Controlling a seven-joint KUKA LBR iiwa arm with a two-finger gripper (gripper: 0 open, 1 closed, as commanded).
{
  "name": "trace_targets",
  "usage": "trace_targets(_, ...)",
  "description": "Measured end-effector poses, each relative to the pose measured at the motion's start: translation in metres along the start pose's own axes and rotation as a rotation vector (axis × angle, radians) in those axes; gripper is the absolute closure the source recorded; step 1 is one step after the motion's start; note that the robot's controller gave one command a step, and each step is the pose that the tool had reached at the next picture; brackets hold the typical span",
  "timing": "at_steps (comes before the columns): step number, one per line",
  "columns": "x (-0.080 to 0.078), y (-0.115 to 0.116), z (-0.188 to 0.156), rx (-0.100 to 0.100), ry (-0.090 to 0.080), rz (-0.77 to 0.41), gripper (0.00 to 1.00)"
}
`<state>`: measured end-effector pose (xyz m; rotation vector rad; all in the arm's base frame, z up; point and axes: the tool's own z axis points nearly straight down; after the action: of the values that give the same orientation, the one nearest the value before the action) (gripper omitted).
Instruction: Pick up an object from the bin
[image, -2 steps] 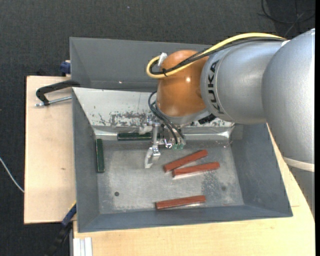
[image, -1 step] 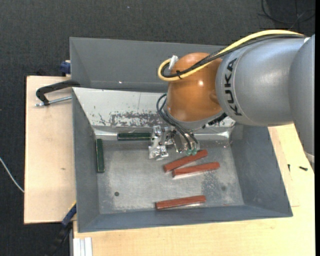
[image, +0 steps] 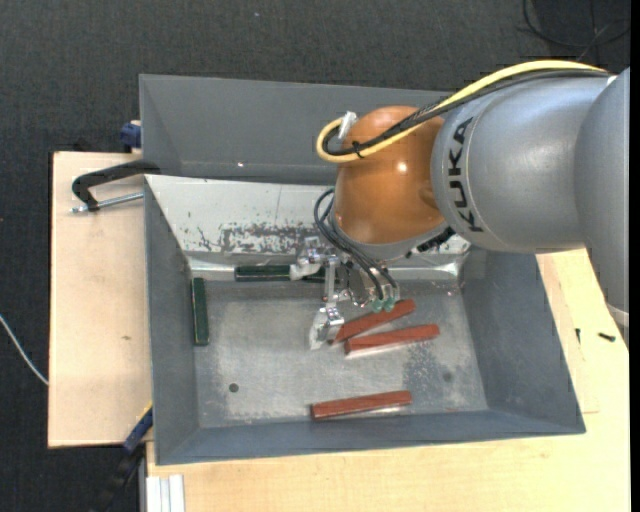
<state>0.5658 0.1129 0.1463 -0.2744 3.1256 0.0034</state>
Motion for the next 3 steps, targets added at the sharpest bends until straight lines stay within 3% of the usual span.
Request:
trace_targets(1, 0.0, 0.0, 0.0, 0.0, 0.0, 0.0, 0.0)
trace_targets(2, -0.008, -0.033, 0.021, -0.001, 0.0, 0.052, 0.0)
trace_targets(3, 0.025, -0.07, 0.059, 0.001, 0.002, -0.01, 0.0)
